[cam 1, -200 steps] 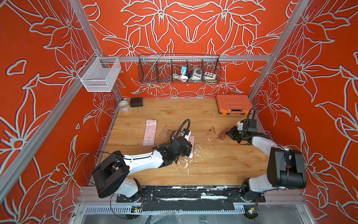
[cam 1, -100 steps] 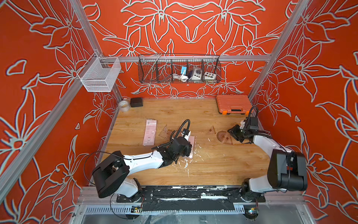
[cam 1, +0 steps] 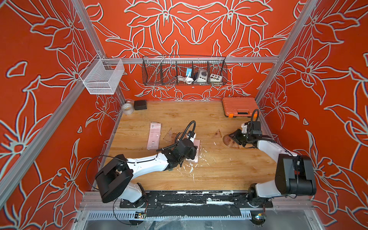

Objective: Open the ruler set and take out the ruler
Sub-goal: Take out the ruler from the ruler set bag.

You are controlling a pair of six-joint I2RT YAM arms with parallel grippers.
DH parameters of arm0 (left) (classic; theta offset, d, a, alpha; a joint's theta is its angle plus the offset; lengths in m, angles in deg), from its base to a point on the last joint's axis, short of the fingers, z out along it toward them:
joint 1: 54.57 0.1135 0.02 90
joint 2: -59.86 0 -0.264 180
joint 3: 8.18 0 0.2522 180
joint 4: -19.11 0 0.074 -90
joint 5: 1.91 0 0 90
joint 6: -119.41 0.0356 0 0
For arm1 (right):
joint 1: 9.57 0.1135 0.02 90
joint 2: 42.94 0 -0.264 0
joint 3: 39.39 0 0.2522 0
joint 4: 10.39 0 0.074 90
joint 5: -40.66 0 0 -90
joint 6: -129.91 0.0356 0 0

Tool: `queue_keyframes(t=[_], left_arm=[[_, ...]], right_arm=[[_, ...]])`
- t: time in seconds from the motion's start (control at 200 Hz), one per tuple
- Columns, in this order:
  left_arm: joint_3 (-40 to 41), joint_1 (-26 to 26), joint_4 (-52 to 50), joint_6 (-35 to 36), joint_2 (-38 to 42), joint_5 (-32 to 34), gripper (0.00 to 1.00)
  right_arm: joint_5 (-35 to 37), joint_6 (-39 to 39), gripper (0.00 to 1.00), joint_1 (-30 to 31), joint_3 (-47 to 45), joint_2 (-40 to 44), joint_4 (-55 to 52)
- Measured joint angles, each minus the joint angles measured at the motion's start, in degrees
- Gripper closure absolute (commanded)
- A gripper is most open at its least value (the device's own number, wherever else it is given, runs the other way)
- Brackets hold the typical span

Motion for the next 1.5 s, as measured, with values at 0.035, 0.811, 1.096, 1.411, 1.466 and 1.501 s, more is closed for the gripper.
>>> queue_keyframes(t=[0.035, 0.811, 1.096, 1.411, 1.466, 1.501], left_arm=[[-0.6, 1.3, -0.8, -0.8, -0.2, -1.0, 0.45], [-2.5, 3.3, -10.5, -0.7, -12.0, -7.3, 0.38], [-2.9, 2.8, -10.5, -0.6, -12.3, -5.8, 0.39], [-2.8, 2.6, -10.3, -0.6, -12.3, -5.0, 0.40], [-2.7, 2.6, -10.3, -0.6, -12.3, -4.9, 0.39], [-2.7, 2.6, -10.3, -0.6, -12.3, -4.9, 0.39]], right_arm=[[-0.9, -1.1, 0.70, 2.3, 0.7, -1.0, -0.2], [-0.2, -10.6, 0.44, 26.7, 3.8, -9.9, -3.4], [2.8, -9.0, 0.55, 29.3, 5.0, -12.8, -2.7], [5.9, -7.1, 0.96, 30.6, 6.8, -14.8, -2.2], [6.3, -6.8, 1.00, 30.7, 6.9, -14.8, -2.2], [6.5, -6.7, 1.00, 30.7, 6.9, -14.8, -2.2]])
